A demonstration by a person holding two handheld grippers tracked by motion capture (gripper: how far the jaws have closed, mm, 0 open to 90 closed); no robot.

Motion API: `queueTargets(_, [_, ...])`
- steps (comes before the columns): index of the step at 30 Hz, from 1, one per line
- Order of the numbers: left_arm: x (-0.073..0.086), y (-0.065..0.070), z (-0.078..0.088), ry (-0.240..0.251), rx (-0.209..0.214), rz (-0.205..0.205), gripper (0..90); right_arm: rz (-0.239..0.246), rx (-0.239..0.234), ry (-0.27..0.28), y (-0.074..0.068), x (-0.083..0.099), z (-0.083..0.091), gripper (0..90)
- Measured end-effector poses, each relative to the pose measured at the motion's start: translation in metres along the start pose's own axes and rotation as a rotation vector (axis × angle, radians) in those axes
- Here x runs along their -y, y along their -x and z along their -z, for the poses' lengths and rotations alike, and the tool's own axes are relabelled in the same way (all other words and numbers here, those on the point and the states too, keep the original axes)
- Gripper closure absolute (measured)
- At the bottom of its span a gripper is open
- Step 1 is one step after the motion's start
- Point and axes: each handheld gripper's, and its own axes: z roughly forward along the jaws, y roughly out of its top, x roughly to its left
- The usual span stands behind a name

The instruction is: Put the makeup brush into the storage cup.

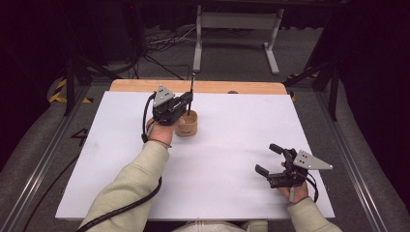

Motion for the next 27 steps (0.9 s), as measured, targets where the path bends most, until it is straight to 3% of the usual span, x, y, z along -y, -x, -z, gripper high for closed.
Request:
queueTargets(6, [0.007, -0.004, -0.006, 0.005, -0.02, 0.015, 82.6, 0.001, -0.002, 0.001, 0.0, 0.0, 0.0, 1.6])
queueTargets(12, [0.013, -0.006, -0.009, 0.004, -0.013, 0.033, 82.4, -0.001, -0.003, 0.002, 0.0, 0.0, 0.0, 1.6])
queueTargets(27, [0.025, -0.008, -0.014, -0.023, -0.008, 0.032, 82.4, 0.0, -0.006, 0.003, 0.0, 0.0, 0.0, 1.7])
